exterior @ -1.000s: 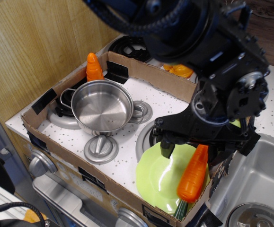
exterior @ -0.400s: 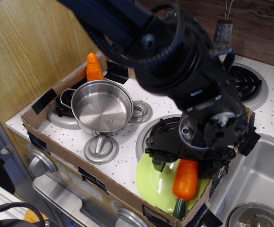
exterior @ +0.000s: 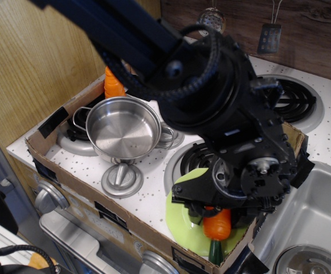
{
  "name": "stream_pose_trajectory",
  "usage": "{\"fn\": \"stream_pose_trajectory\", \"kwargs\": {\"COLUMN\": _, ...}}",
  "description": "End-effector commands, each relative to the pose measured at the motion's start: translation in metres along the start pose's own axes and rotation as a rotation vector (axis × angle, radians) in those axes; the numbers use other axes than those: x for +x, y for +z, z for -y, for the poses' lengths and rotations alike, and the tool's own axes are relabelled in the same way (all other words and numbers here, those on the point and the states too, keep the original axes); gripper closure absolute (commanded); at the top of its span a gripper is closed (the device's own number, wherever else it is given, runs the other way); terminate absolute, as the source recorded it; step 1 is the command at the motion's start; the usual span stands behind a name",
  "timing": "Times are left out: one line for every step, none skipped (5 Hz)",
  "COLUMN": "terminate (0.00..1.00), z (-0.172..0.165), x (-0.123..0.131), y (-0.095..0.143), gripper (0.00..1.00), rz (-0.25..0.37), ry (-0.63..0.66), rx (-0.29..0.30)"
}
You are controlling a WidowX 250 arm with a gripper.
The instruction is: Take carrot off plate
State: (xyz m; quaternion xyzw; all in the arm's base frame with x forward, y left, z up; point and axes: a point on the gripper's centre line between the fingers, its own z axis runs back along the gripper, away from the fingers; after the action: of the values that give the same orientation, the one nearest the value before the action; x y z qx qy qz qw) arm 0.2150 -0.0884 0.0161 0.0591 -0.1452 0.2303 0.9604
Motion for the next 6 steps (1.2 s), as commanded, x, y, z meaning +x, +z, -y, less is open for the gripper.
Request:
{"fn": "stream_pose_trajectory", "kwargs": {"terminate": 0.00, "z": 0.007, "x": 0.007, "y": 0.013, "gripper": 1.00, "rz": -0.032, "ry": 0.045, "rx": -0.052}}
{"fn": "stream_pose_trajectory", "kwargs": {"terminate": 0.00, "z": 0.004, "x": 0.013, "y": 0.025, "gripper": 1.00, "rz": -0.069, "ry": 0.046, "rx": -0.048}}
{"fn": "stream_pose_trajectory", "kwargs": {"terminate": 0.00, "z": -0.001, "x": 0.031, "y": 0.037, "gripper": 1.00, "rz": -0.129, "ry": 0.080, "rx": -0.010}}
{"fn": "stream_pose_trajectory", "kwargs": {"terminate": 0.00, "z": -0.007, "x": 0.057, "y": 0.043, "gripper": 1.00, "rz": -0.182, "ry": 0.112, "rx": -0.004}}
{"fn": "stream_pose_trajectory", "kwargs": {"terminate": 0.00, "z": -0.013, "x": 0.079, "y": 0.045, "gripper": 1.00, "rz": -0.136, "ry": 0.020, "rx": 0.004}}
{"fn": "stream_pose_trajectory", "kwargs": {"terminate": 0.00, "z": -0.014, "x": 0.095, "y": 0.041, "gripper": 1.00, "rz": -0.081, "ry": -0.239, "rx": 0.018}}
